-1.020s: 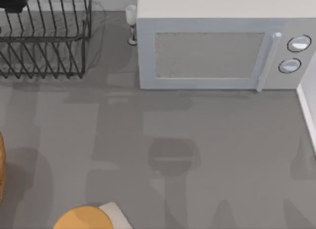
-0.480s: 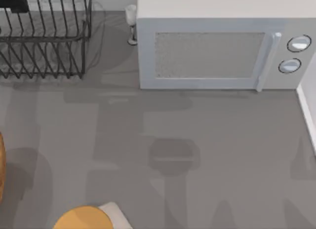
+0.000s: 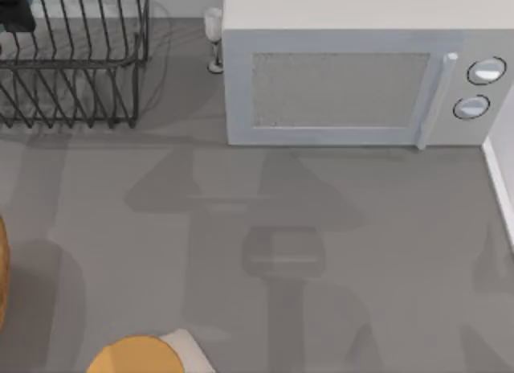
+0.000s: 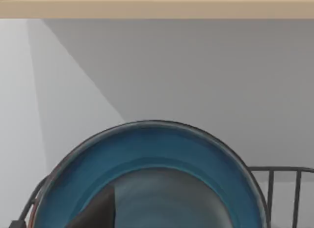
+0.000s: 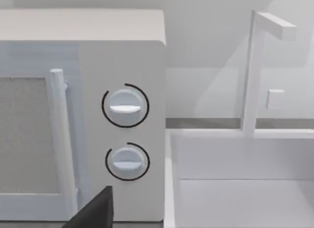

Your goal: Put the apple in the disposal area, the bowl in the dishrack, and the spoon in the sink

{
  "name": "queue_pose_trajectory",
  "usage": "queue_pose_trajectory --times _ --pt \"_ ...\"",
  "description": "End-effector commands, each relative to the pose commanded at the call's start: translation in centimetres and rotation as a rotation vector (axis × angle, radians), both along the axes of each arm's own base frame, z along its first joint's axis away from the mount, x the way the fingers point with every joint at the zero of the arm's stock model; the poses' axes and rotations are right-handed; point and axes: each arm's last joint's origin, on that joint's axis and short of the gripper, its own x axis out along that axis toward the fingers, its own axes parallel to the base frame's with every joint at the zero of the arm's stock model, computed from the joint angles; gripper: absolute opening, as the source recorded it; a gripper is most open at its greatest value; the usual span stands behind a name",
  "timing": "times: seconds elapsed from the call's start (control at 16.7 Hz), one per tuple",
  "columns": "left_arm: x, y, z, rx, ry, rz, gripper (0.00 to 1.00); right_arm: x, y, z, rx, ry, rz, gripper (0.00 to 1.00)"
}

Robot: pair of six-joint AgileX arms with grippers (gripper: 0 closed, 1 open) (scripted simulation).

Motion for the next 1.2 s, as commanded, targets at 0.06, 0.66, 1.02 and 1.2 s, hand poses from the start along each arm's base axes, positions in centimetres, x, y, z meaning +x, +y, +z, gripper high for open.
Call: queue_pose_trajectory --times 0.06,0.66,1.02,1.2 --pt "-1.2 -0.1 0.4 0.000 0.001 0.002 1.00 0.0 0.0 0.0 0.000 0.000 0.000 1.00" --pt "-16.3 -1.4 -1.1 -0.004 0.012 0.019 1.00 0.0 0.0 0.0 0.000 0.000 0.000 1.00" --pt "-21.4 -1.6 -6.3 0.001 -0.010 0.028 1.00 0.0 0.0 0.0 0.000 0.000 0.000 1.00" --pt "-22.0 -1.7 -8.4 0.004 -0.003 0.031 1.00 0.0 0.0 0.0 0.000 0.000 0.000 1.00"
